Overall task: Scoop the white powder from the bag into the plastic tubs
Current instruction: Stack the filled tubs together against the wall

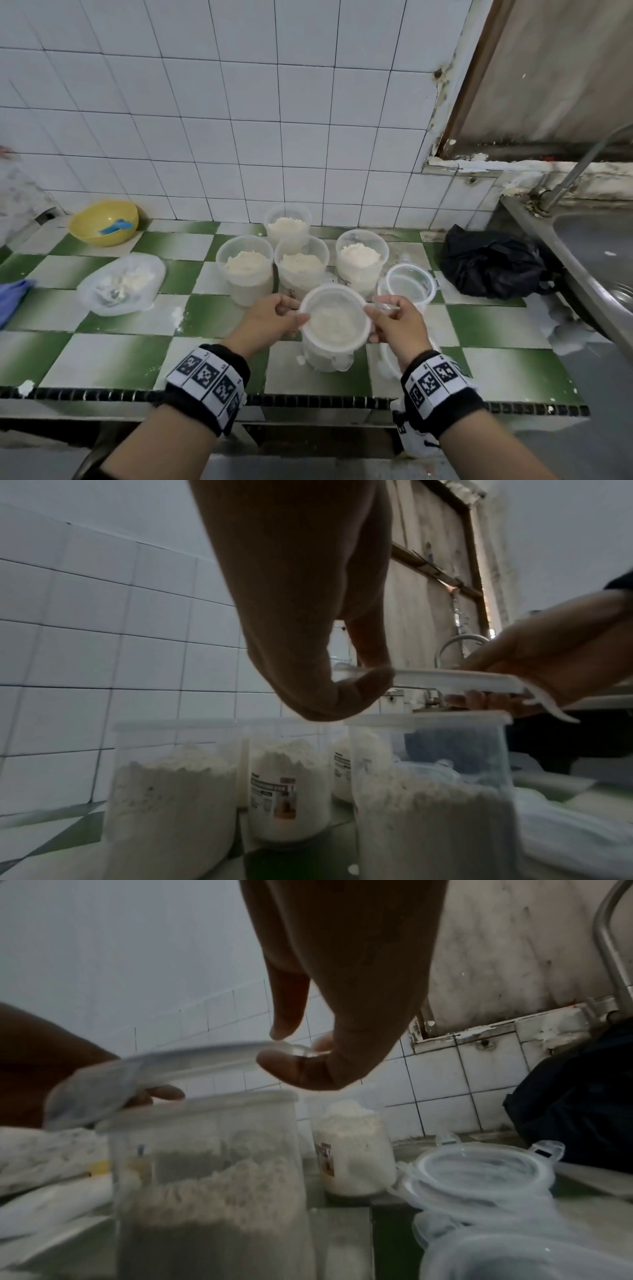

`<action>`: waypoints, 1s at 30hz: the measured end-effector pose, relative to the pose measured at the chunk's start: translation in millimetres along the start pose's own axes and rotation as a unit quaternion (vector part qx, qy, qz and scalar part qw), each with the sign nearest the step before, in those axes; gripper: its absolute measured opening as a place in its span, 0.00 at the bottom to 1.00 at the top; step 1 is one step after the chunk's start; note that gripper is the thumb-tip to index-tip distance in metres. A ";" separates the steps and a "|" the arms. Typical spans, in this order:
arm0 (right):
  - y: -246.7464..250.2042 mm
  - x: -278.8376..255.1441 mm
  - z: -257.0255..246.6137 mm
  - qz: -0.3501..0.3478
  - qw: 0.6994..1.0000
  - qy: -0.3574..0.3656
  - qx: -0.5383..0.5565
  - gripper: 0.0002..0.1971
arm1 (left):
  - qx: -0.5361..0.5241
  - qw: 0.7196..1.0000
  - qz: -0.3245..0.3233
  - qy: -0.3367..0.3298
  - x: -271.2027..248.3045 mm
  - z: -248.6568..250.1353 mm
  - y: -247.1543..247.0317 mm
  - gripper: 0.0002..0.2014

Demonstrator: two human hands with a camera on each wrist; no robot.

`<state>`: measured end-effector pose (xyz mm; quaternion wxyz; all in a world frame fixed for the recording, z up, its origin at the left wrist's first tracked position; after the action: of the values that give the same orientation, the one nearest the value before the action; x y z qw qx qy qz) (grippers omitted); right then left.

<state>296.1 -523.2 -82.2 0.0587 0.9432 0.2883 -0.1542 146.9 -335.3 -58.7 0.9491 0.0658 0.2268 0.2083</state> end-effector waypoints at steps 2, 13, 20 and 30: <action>-0.5 0.9 3.5 0.016 0.999 -0.005 -0.028 0.09 | 0.000 1.000 0.010 0.001 4.5 -4.5 -2.4 0.12; -7.3 13.1 4.9 0.040 0.992 -0.051 -0.106 0.07 | -0.017 0.999 0.038 0.015 18.9 -23.3 1.6 0.09; -3.2 9.5 4.6 0.061 0.982 -0.043 -0.173 0.09 | 0.118 0.987 0.110 0.003 18.2 -21.4 13.0 0.19; -8.4 -9.2 5.6 0.017 0.987 -0.070 -0.147 0.12 | 0.107 0.993 0.039 -0.005 24.8 -19.7 -1.4 0.11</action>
<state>282.7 -522.2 -84.7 0.2191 0.9160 0.2872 -0.1748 158.5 -325.4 -86.6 0.9290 0.1772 0.2401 0.2188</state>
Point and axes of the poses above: each hand's wrist, its own x-axis towards the middle knuckle, its own y-axis out of the back of the hand, z = x × y, the point moved 7 cm from there along x, towards the middle knuckle, and after that the axes turned 8 degrees about -z, right-handed, at the moved point
